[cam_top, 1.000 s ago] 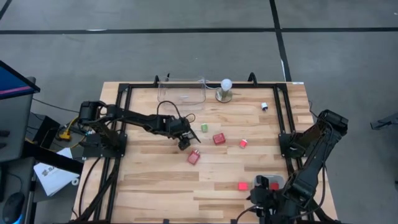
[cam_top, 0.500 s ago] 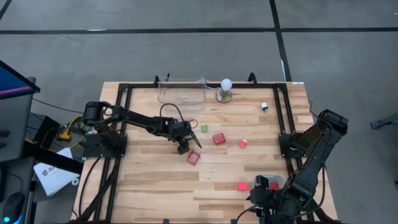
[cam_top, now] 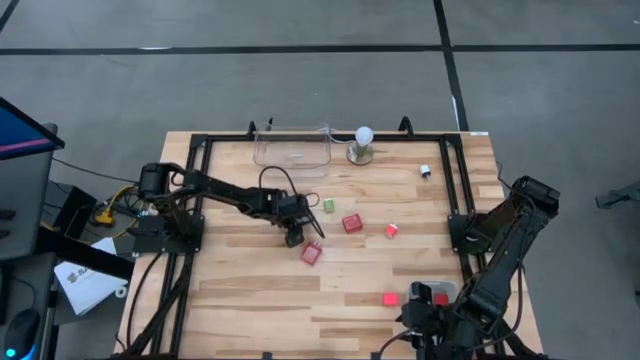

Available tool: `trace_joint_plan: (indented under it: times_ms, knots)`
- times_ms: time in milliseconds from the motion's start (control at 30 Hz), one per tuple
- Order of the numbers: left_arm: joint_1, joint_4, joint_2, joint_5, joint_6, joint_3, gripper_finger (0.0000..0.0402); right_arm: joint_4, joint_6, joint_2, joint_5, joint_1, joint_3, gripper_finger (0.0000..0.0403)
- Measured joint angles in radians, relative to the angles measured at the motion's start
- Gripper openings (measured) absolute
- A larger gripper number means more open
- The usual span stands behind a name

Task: Pick & Place Office items
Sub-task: Put the black digital clock into the gray bin

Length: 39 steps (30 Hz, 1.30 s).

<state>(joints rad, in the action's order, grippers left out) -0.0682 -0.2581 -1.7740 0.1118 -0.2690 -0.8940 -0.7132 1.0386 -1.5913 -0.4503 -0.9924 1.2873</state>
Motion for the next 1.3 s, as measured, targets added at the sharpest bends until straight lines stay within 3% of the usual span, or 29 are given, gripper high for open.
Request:
trace_joint_plan:
  times_ms: [233,467,600,767,1000,1300]
  knots:
    - [-0.004,0.000,0.001,0.002,-0.019,0.000,0.0147,0.002,0.001,0.000,0.000,0.000,0.000,0.0182]
    - [0.002,-0.002,0.018,-0.004,0.034,0.002,0.0147,0.003,-0.033,0.000,-0.023,0.000,0.000,0.0182]
    - [0.018,-0.004,0.092,-0.064,0.079,0.004,0.0147,0.003,-0.107,0.000,-0.053,0.001,0.000,0.0182]
    - [0.058,0.004,0.208,-0.193,0.136,0.002,0.0147,0.003,-0.281,0.000,-0.114,0.017,0.000,0.0182]
    - [0.195,0.060,0.300,-0.425,0.237,0.001,0.0152,0.010,-0.460,0.000,-0.187,0.063,0.000,0.0181]
    - [0.306,0.270,0.268,-0.483,0.341,0.002,0.0155,0.083,-0.825,0.000,-0.205,0.158,0.000,0.0183]
